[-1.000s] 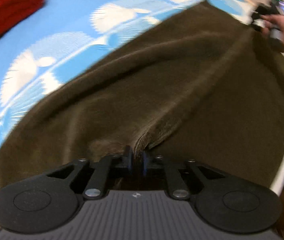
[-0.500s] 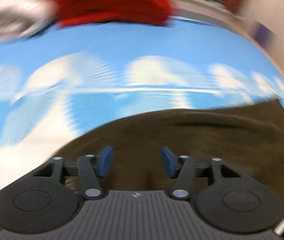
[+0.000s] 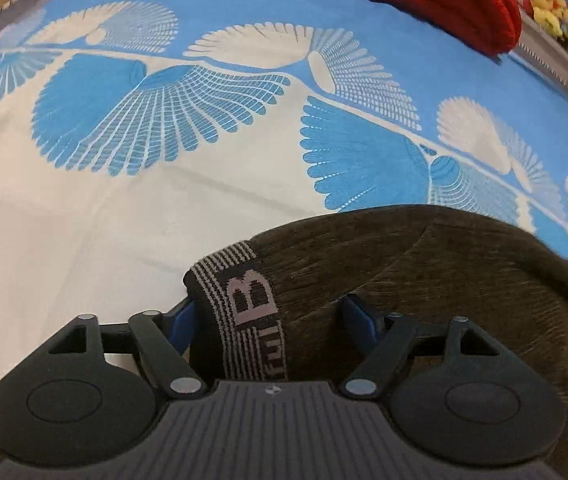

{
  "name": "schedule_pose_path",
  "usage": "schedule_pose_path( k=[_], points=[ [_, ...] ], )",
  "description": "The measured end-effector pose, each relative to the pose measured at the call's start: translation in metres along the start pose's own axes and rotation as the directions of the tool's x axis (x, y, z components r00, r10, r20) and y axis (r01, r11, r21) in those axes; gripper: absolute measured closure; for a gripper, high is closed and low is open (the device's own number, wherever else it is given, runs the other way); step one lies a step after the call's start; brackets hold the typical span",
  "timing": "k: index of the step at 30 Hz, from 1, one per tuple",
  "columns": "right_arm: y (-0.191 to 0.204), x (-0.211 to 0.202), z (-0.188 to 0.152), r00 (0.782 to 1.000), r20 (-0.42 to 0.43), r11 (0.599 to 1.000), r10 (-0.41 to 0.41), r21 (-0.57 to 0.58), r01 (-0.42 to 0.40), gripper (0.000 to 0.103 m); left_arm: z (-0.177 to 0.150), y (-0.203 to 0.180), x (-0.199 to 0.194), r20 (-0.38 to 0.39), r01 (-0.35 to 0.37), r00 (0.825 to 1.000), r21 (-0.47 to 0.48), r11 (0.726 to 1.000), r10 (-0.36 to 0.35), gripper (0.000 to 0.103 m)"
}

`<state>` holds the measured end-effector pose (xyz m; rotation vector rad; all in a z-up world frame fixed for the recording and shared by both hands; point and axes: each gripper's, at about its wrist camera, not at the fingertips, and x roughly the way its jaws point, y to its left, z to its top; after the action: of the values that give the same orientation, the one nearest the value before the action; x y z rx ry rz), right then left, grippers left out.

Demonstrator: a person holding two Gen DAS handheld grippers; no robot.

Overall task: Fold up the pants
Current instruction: 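Grasp the grey waistband again with the left tool and pull it flat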

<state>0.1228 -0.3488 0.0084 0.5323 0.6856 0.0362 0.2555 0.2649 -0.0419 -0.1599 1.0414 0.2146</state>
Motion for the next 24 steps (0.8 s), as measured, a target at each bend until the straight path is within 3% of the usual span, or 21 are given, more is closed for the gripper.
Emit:
schedule_pose_path(
  k=[1, 2, 3, 5, 6, 8, 11, 14, 17, 21, 24],
  points=[
    [0.005, 0.008, 0.0, 1.0, -0.022, 1.0, 0.014, 0.012, -0.014, 0.052, -0.002, -0.004, 0.004, 0.013, -0.026, 1.0, 0.02, 0.999, 0.025, 0.045],
    [0.01, 0.012, -0.001, 1.0, -0.027, 1.0, 0.015, 0.005, -0.014, 0.052, -0.002, -0.006, 0.003, 0.03, -0.071, 0.997, 0.051, 0.996, 0.069, 0.063],
    [0.016, 0.017, -0.002, 1.0, -0.022, 1.0, 0.003, -0.021, -0.004, 0.052, -0.002, -0.009, -0.001, 0.05, -0.08, 0.996, 0.086, 0.993, 0.076, 0.072],
    [0.032, 0.021, -0.005, 1.0, -0.016, 0.995, -0.026, -0.1, 0.024, 0.052, -0.002, -0.02, -0.012, 0.123, -0.1, 0.989, 0.147, 0.984, 0.082, 0.074],
    [0.035, 0.025, -0.003, 1.0, -0.013, 0.992, -0.028, -0.121, 0.026, 0.052, -0.003, -0.029, -0.023, 0.192, -0.127, 0.977, 0.201, 0.971, 0.088, 0.074],
    [0.04, 0.027, -0.002, 1.0, -0.011, 0.991, -0.01, -0.131, 0.008, 0.052, -0.008, -0.037, -0.032, 0.247, -0.157, 0.964, 0.254, 0.954, 0.093, 0.072],
    [0.043, 0.027, 0.002, 1.0, -0.006, 0.99, -0.004, -0.141, 0.004, 0.052, -0.008, -0.036, -0.041, 0.184, -0.134, 0.978, 0.217, 0.967, 0.094, 0.068],
    [0.043, 0.018, 0.006, 0.999, 0.033, 0.991, 0.001, -0.134, 0.003, 0.052, -0.006, -0.026, -0.079, 0.191, -0.123, 0.976, 0.087, 0.989, 0.104, 0.068],
    [0.046, -0.002, 0.009, 0.995, 0.102, 0.987, 0.022, -0.158, -0.006, 0.052, -0.009, -0.021, -0.119, 0.166, -0.108, 0.981, 0.02, 0.994, 0.104, 0.061],
    [0.053, -0.046, 0.013, 0.982, 0.177, 0.962, 0.061, -0.274, -0.01, 0.052, -0.048, -0.02, -0.172, 0.217, -0.081, 0.975, 0.104, 0.991, 0.057, 0.045],
    [0.047, -0.087, 0.013, 0.973, 0.212, 0.938, 0.088, -0.348, -0.009, 0.048, -0.082, -0.007, -0.175, 0.148, -0.035, 0.989, 0.125, 0.992, 0.016, 0.04]
  ],
)
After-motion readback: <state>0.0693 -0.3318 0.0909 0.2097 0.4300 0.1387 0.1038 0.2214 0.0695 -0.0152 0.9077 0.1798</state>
